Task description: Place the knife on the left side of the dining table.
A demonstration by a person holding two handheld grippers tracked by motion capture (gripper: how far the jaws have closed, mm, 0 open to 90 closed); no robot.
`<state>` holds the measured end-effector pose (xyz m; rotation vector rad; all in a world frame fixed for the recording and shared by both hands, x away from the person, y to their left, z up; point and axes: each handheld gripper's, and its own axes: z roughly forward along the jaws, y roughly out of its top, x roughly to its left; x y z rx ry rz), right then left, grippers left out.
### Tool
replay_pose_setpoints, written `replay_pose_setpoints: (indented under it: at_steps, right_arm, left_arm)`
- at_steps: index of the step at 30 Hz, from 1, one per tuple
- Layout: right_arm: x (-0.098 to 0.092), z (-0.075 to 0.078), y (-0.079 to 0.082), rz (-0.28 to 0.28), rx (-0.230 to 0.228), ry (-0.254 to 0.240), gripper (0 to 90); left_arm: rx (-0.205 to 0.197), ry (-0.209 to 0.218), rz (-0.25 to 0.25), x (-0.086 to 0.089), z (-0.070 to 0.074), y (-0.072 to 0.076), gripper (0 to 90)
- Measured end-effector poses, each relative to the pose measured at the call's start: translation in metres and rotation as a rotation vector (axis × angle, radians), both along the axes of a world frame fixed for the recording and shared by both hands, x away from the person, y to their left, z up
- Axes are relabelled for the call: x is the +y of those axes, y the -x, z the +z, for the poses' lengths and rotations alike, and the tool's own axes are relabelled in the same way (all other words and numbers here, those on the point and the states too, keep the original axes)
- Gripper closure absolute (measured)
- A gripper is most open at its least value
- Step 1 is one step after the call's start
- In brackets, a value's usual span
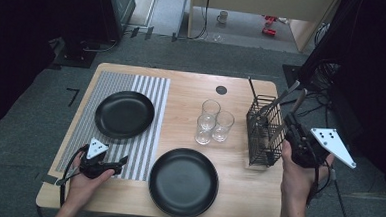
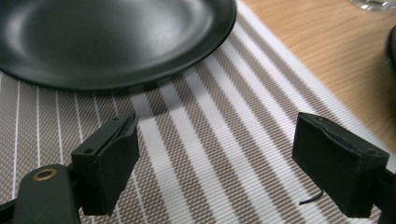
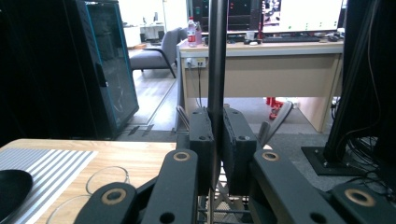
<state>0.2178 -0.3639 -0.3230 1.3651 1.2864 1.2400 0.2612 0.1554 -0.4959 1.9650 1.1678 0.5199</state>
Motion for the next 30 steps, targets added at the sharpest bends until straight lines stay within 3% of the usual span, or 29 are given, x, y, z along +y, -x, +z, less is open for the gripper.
replay_pose_setpoints:
  at_steps: [12,30]
  right_arm:
    - [0.014,0.009,-0.003,0.056,-0.015,0.017,84.3]
    - [0.033,0.005,-0.006,0.124,-0.007,0.001,84.3]
  left_arm:
    - [-0.042,0.034,-0.05,-0.018,0.019,0.005,15.4]
    - [-0.078,0.082,-0.129,-0.051,0.041,0.007,15.4]
